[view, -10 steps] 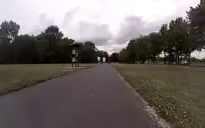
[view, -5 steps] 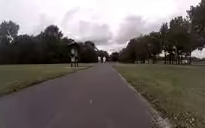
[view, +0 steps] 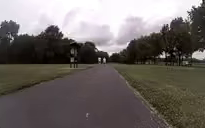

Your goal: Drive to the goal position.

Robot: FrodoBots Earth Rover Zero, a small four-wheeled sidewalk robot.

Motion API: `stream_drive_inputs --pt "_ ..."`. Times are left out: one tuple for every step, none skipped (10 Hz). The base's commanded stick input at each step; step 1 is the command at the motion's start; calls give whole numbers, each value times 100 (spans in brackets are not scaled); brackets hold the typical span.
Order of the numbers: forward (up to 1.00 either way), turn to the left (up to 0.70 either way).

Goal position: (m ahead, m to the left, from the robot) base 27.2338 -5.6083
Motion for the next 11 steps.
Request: stream_drive_inputs --pt "70 0" --pt "70 0" --pt "70 0" --pt "70 0" --pt "70 0" --pt "70 0" --pt "70 0" --pt "70 0" --pt "70 0" --pt "70 0" --pt "70 0"
